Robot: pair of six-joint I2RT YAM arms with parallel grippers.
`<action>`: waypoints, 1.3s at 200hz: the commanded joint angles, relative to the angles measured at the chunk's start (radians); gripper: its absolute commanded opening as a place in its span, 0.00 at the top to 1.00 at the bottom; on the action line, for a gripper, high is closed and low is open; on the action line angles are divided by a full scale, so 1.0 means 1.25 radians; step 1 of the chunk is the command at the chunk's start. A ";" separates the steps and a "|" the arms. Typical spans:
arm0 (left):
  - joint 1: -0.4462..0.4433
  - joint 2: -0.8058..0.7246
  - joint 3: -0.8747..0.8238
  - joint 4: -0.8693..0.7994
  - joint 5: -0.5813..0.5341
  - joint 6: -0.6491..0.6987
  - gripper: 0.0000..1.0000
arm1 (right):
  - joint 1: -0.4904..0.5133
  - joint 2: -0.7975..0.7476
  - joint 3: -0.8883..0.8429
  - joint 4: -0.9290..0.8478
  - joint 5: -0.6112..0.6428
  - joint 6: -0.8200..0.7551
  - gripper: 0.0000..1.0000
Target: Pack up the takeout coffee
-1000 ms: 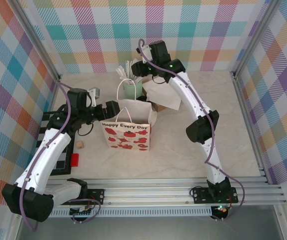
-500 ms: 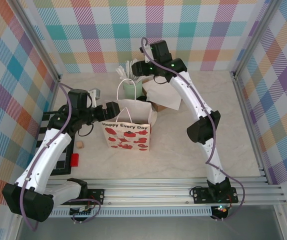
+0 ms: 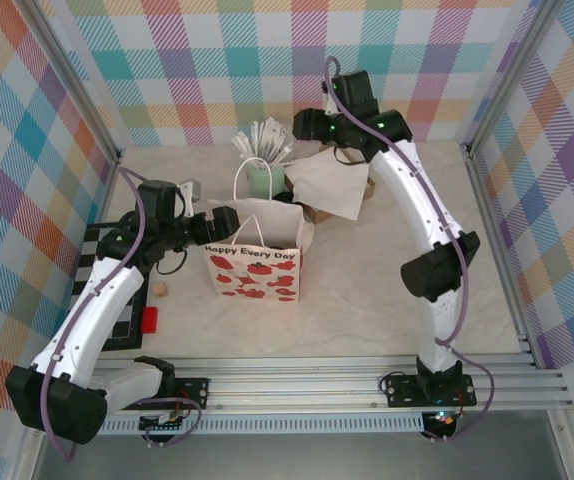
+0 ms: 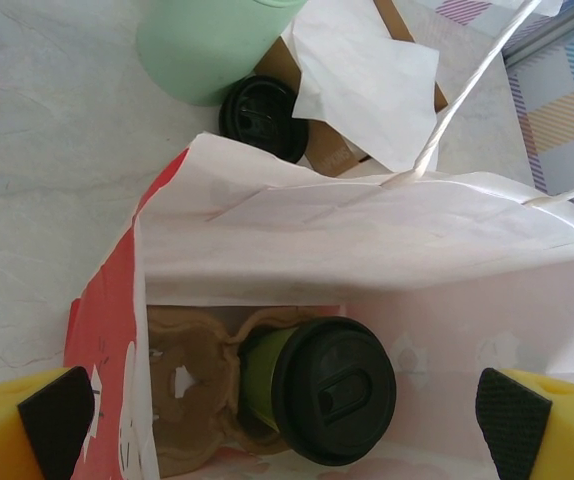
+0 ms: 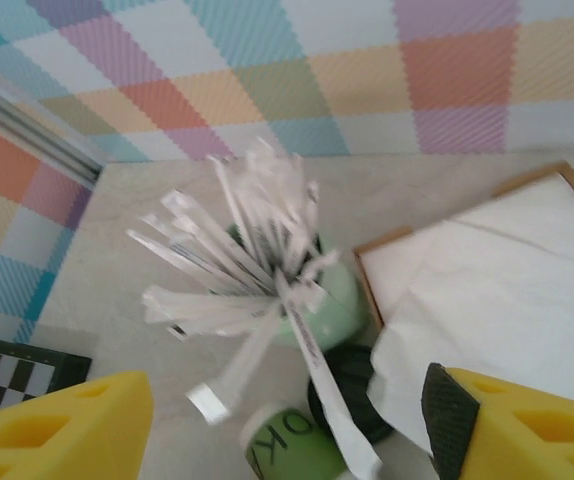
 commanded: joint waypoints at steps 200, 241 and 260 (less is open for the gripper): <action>-0.029 0.020 -0.041 0.124 0.115 -0.061 0.00 | -0.046 -0.037 -0.247 0.204 -0.200 0.122 0.93; -0.046 0.007 -0.035 0.103 0.051 -0.065 0.00 | -0.056 -0.169 -0.260 0.075 -0.141 0.004 0.98; -0.038 -0.004 -0.024 0.060 0.021 -0.035 0.00 | -0.057 -0.245 -0.270 -0.010 -0.105 -0.046 1.00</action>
